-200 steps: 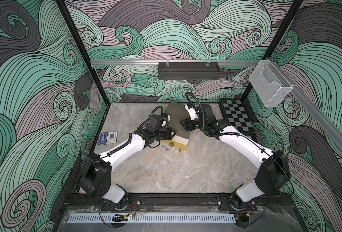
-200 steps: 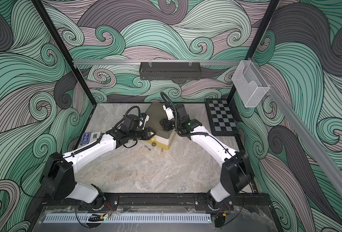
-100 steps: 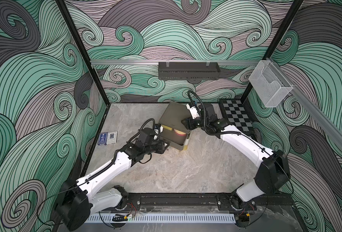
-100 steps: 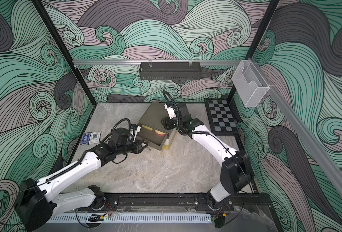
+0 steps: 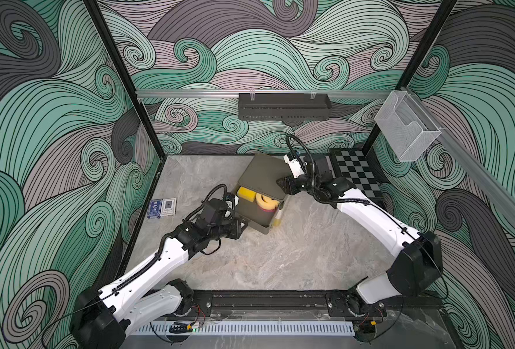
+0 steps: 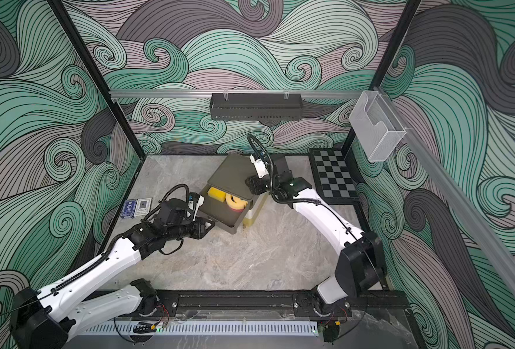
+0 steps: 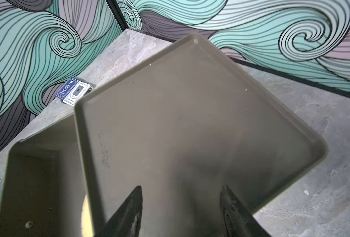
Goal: Take the sponge out of the drawer
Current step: Open the drawer in the storage box, then pick up the sponge from the drawer.
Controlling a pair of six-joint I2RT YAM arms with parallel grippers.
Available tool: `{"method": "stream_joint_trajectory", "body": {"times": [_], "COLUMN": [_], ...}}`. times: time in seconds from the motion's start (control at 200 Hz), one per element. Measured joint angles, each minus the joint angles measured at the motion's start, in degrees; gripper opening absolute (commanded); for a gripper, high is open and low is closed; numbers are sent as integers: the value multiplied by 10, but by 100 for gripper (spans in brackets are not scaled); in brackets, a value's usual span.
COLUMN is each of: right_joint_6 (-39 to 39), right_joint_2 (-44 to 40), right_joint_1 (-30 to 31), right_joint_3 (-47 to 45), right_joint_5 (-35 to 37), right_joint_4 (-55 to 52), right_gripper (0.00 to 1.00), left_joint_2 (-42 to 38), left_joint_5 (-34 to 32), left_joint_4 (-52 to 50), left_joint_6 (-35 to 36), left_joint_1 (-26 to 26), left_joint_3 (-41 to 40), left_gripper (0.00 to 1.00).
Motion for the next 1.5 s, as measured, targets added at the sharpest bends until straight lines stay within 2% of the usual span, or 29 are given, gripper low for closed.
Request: {"method": "stream_joint_trajectory", "body": {"times": [0.14,0.27,0.39,0.695,1.026,1.206,1.501], "right_joint_6": [-24,-57,-91,-137,-174,-186,-190], "right_joint_2": [-73,-131,-142,-65,25,53,90], "right_joint_1": [21,84,137,197,232,233,235], "right_joint_3": [-1,-1,-3,-5,66,91,98], "right_joint_5": [-21,-31,-13,85,176,201,203], "right_joint_4": [-11,-39,-79,-161,-193,-197,-198], "right_gripper": [59,59,58,56,58,58,57], "left_joint_2": [-2,-8,-14,-19,-24,-21,-10], "left_joint_5": [-2,-3,-3,-3,-2,0,1], "left_joint_4": [-2,-11,-23,-29,-34,-35,-44], "left_joint_6": [0,0,0,-4,-5,-5,-5], "left_joint_1": [0,0,0,-3,-4,-4,-4], "left_joint_3": [0,0,0,0,0,5,30], "left_gripper": [9,10,10,10,10,10,10]}}
